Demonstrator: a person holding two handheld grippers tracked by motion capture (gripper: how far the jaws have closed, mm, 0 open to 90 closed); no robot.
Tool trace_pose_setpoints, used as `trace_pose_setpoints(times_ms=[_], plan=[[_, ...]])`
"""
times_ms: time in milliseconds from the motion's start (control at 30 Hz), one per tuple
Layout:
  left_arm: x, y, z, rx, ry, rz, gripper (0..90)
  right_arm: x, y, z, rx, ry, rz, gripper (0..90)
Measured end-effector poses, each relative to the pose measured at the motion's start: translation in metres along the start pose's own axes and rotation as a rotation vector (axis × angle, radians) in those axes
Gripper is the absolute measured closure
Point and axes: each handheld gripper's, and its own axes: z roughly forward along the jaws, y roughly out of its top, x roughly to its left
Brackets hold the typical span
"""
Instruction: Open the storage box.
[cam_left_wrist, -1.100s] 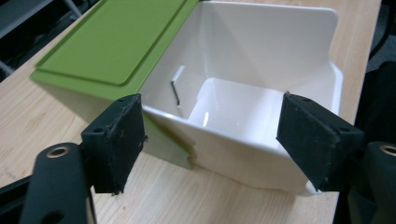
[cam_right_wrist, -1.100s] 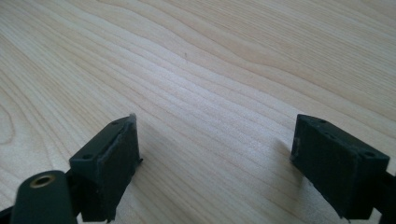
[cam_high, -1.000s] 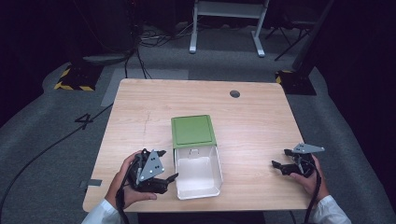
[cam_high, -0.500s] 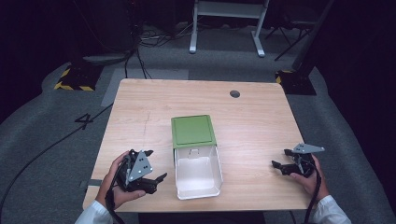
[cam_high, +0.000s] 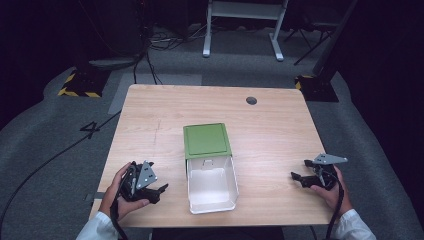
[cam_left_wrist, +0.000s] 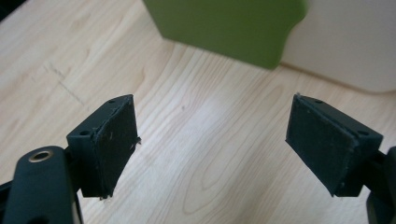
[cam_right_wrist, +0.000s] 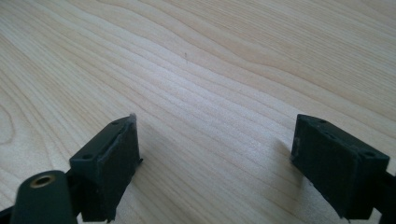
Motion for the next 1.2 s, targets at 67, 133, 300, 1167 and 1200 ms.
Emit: trace_pose_setpoints(times_ms=[67,133,300,1167,1200], plan=[[0.004,-0.006,0.003,0.013,0.002,-0.011,17.1,0.000,0.000,0.000,0.000,0.000,-0.001,15.4],[0.008,-0.012,0.006,0.022,0.001,-0.030,17.3,0.000,0.000,0.000,0.000,0.001,-0.001,15.5],[0.012,-0.024,0.011,0.047,-0.007,-0.070,17.2,0.000,0.000,0.000,0.000,0.001,-0.001,15.4],[0.027,-0.064,0.015,0.044,-0.029,-0.307,15.1,0.000,0.000,0.000,0.001,-0.002,0.001,15.5],[0.027,-0.064,0.015,0.044,-0.030,-0.307,15.1,0.000,0.000,0.000,0.001,-0.003,0.002,15.5]])
